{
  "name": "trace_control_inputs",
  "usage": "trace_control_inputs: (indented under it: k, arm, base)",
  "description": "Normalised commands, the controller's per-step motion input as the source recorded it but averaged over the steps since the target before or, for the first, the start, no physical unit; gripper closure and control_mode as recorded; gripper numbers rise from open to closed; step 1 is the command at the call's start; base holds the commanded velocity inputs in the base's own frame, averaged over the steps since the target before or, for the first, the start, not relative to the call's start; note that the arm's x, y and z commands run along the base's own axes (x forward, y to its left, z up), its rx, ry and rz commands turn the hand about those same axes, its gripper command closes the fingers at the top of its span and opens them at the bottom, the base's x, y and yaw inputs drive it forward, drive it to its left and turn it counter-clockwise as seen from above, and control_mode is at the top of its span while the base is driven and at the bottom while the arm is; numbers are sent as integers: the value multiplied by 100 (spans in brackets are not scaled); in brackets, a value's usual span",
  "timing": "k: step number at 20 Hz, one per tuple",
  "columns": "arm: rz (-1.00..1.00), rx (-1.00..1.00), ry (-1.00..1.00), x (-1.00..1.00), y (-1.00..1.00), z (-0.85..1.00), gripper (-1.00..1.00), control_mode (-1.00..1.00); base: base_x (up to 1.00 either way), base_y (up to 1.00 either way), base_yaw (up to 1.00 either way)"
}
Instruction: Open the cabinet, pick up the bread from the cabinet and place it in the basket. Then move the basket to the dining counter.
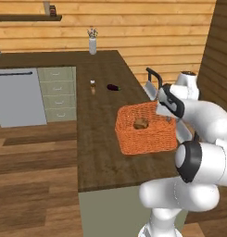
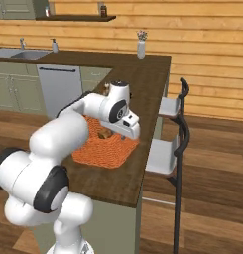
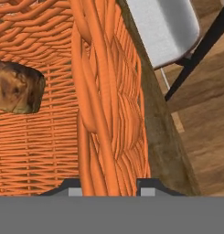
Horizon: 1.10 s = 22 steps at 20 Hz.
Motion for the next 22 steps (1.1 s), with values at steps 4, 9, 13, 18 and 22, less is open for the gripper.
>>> trace_control_inputs:
  k: [4, 9, 13, 18, 22]
  arm:
    - [0, 10, 0, 83, -25, -37, 100, -100]
    - [0, 5, 0, 78, -6, -40, 100, -100]
    - [0, 0, 0, 60, 0, -38, 100, -100]
    - [0, 0, 0, 32, 0, -24, -100, -100]
    - [-6, -1, 0, 6, 0, 1, -100, -100]
  base:
    - [0, 0, 0]
    - [0, 0, 0]
    - [0, 0, 0]
    - [0, 0, 0]
    - [0, 0, 0]
